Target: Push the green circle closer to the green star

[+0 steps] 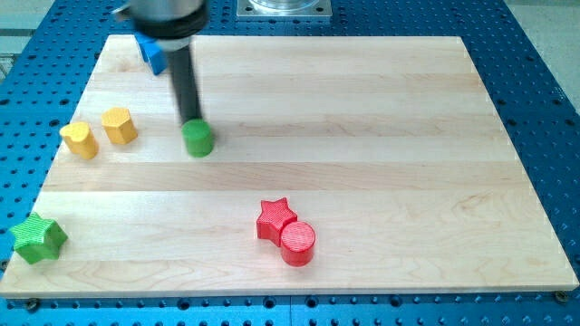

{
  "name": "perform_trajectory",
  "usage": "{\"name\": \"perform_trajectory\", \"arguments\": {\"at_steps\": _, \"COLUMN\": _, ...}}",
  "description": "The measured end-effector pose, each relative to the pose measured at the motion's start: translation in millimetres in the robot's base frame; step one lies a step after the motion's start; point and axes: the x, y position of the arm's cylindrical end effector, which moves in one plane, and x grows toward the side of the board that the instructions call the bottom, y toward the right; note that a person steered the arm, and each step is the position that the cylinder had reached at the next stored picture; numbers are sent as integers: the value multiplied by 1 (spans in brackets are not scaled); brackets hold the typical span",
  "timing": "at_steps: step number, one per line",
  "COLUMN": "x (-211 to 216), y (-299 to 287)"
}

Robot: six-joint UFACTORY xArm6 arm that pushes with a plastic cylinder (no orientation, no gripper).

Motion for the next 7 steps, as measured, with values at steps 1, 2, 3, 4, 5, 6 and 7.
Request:
{"name": "perform_trajectory", "arguments": {"at_steps": 1, "x": 8, "y": 9}}
{"name": "perform_trajectory", "arguments": {"at_steps": 2, "x": 10, "y": 14}}
{"name": "perform_trajectory", "arguments": {"at_steps": 3, "x": 10, "y": 14}}
{"name": "perform_trajectory", "arguments": {"at_steps": 4, "x": 29, "y": 14}}
{"name": "perform_trajectory", "arguments": {"at_steps": 5, "x": -4, "y": 19}}
{"name": "perform_trajectory", "arguments": {"at_steps": 6, "x": -23, "y": 51}}
{"name": "perform_trajectory", "arguments": {"at_steps": 7, "x": -9, "y": 81}}
